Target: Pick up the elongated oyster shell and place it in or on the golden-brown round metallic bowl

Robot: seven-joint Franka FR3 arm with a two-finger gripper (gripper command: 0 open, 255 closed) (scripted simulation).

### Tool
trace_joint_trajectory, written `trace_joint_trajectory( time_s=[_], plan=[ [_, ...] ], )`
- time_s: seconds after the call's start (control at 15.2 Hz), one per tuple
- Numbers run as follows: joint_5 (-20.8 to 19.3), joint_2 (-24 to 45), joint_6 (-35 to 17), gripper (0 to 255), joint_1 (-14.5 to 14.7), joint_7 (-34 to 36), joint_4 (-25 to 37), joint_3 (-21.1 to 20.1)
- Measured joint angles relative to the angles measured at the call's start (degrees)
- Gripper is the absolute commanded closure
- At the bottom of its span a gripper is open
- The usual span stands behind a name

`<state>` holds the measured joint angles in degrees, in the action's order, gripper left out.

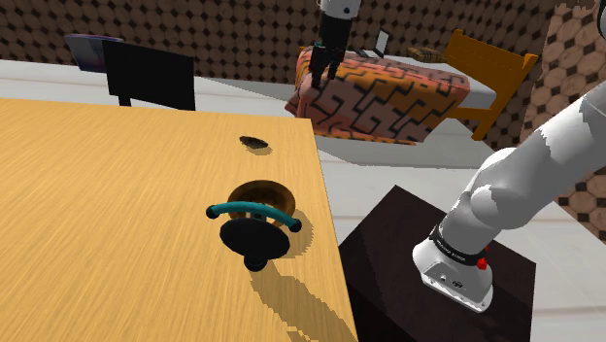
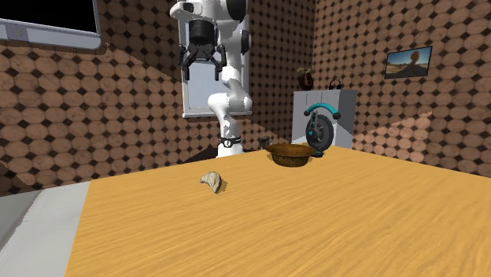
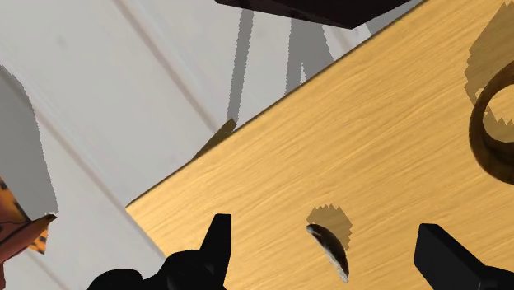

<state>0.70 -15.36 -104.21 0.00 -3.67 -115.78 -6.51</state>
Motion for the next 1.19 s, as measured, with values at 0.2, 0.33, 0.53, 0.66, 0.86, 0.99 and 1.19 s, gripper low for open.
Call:
trace_joint_trajectory(
  time_s=[0.2, 0.33, 0.53, 0.66, 0.86, 0.99, 1.19],
  plan=[
    [-0.47, 7.21, -0.18, 0, 0.07, 0.96, 5.09, -0.59],
    [-0.9, 12.41, -0.48, 0, 0.39, 2.09, 8.65, -1.17],
    [-1.56, 19.65, 0.42, 0, 1.04, 3.67, 14.84, -1.85],
    [-2.0, 24.45, 0.98, 0, 1.45, 4.43, 18.88, -2.08],
    [-2.88, 33.14, 3.42, 0, 2.48, 5.79, 28.07, -2.36],
    [-3.21, 37.9, 4.19, 0, 2.89, 6.1, 32.28, -2.31],
    [-3.9, 47.43, 8.3, 0, 4.13, 6.79, 44.06, -2.18]
  ],
)
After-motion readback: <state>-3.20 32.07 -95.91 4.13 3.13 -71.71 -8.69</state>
